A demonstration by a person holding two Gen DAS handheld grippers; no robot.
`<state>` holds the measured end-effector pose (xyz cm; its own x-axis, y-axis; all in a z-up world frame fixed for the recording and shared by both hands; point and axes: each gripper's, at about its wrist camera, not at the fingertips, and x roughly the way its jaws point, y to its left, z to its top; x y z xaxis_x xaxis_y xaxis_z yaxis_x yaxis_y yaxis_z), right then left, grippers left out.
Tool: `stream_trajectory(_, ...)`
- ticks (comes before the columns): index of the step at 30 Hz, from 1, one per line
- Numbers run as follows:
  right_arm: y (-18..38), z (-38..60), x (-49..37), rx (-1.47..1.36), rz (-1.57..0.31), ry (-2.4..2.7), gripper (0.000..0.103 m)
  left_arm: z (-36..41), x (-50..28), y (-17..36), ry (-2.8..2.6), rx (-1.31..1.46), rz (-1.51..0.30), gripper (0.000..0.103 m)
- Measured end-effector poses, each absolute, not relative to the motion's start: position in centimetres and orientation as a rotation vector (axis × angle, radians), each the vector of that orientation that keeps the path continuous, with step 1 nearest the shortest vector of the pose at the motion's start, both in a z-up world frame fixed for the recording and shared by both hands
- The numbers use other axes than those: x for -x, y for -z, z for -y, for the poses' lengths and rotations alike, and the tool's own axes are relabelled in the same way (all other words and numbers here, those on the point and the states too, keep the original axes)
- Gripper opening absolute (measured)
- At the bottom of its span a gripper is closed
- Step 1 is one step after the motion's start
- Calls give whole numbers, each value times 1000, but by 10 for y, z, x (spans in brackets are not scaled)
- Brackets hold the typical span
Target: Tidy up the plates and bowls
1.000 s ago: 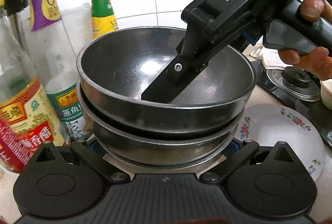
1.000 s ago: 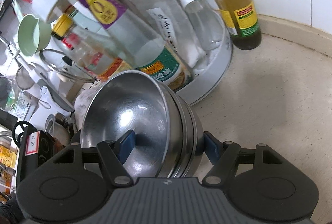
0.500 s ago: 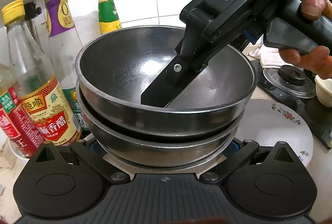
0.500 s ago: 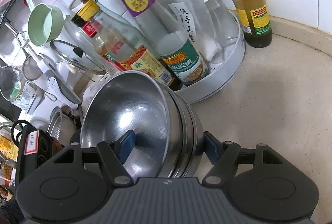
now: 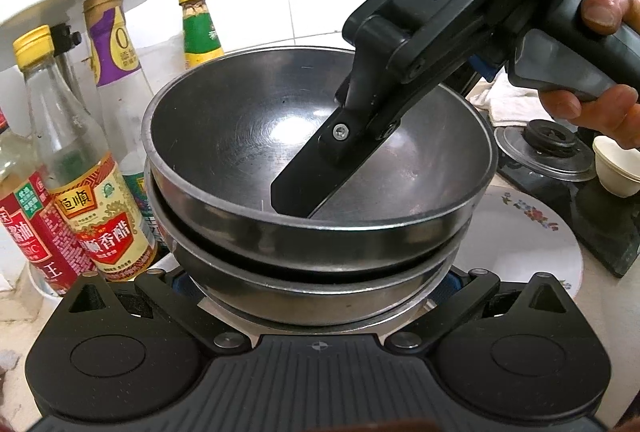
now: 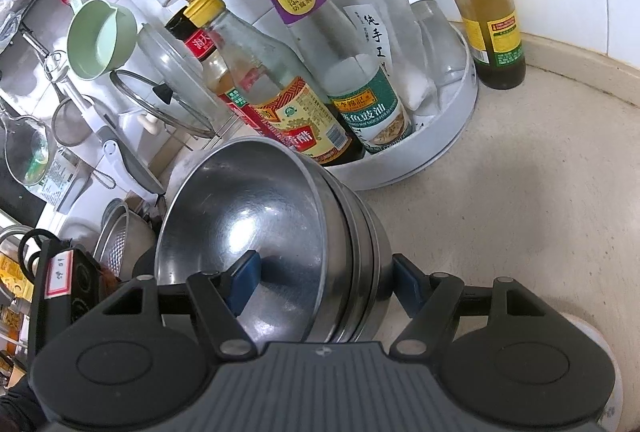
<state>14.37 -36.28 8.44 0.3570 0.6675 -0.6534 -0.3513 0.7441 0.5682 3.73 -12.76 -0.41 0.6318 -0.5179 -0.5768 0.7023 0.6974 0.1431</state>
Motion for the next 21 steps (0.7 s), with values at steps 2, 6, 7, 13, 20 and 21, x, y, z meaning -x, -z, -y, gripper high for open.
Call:
stream_trajectory(2,-85,365,-140,-362,-1008,-674,67,131,-37,4,720,-376,-532,103)
stream_trajectory(6,-86,369,-133,-366,-1007,-662,67,135,-36,4,733,-381,-538,103)
stream_trajectory(7,-86,369,-131,-367,-1005,-657,67,136,-36,4,737,-384,-540,103)
stream_trajectory(13,-85,377,-121,-397,-998,-625,68,142,-44,1,773,-402,-547,103)
stream_trajectory(20,-88,378,-102,-444,-984,-573,68,142,-45,-3,819,-418,-550,103)
stream_trajectory(21,-88,378,-98,-452,-981,-564,68,141,-44,-4,824,-419,-554,103)
